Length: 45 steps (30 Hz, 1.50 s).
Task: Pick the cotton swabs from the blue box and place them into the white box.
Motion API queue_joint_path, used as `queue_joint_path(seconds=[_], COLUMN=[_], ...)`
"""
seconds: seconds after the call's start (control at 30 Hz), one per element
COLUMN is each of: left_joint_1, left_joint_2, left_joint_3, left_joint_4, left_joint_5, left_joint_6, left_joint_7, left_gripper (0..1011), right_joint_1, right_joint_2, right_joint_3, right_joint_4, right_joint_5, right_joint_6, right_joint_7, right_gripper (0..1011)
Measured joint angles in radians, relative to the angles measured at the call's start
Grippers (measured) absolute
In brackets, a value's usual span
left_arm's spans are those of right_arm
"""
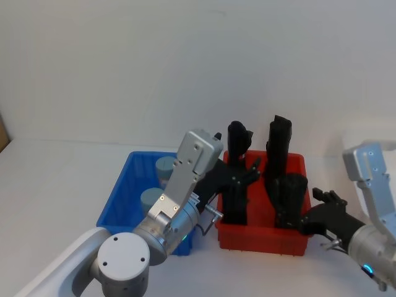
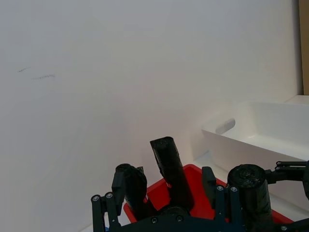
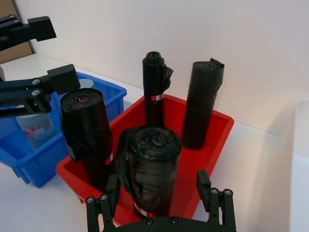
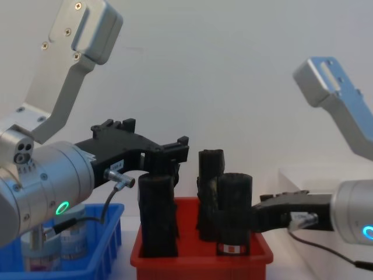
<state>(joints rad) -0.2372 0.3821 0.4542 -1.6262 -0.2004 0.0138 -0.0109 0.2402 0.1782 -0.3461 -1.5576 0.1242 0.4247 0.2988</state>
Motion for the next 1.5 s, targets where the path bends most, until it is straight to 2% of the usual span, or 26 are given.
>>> queue_joint_path(seconds=[0.37, 0.67, 0.9, 0.93, 1.13, 1.23, 1.5], left_joint_1=[0.000, 0.000, 0.000, 0.000, 0.000, 0.000, 0.000], left_joint_2=[0.000, 0.000, 0.000, 0.000, 0.000, 0.000, 0.000], left_joint_3=[0.000, 0.000, 0.000, 0.000, 0.000, 0.000, 0.000], left_joint_4=[0.000, 0.000, 0.000, 0.000, 0.000, 0.000, 0.000], left_joint_5=[0.000, 0.000, 0.000, 0.000, 0.000, 0.000, 0.000], left_joint_6=[0.000, 0.000, 0.000, 0.000, 0.000, 0.000, 0.000], left_joint_7=[0.000, 0.000, 0.000, 0.000, 0.000, 0.000, 0.000], left_gripper=[1003, 1003, 1003, 1003, 1003, 1003, 1003], right_joint_1=[0.038, 0.066, 0.078, 0.079, 0.085, 0.087, 0.081], right_joint_2=[-0.051, -0.085, -0.099, -0.101, -0.107, -0.110, -0.105], right_joint_3=[-0.021, -0.035, -0.040, -0.041, -0.043, -0.044, -0.038], right_joint_4=[0.082, 0.142, 0.167, 0.170, 0.181, 0.185, 0.164], right_joint_5=[0.006, -0.007, -0.013, -0.014, -0.016, -0.017, -0.003], right_joint_6=[-0.046, -0.095, -0.115, -0.117, -0.126, -0.130, -0.135], right_joint_7=[-0.030, -0.066, -0.082, -0.083, -0.090, -0.092, -0.105], right_gripper=[1001, 1002, 861, 810, 654, 535, 476])
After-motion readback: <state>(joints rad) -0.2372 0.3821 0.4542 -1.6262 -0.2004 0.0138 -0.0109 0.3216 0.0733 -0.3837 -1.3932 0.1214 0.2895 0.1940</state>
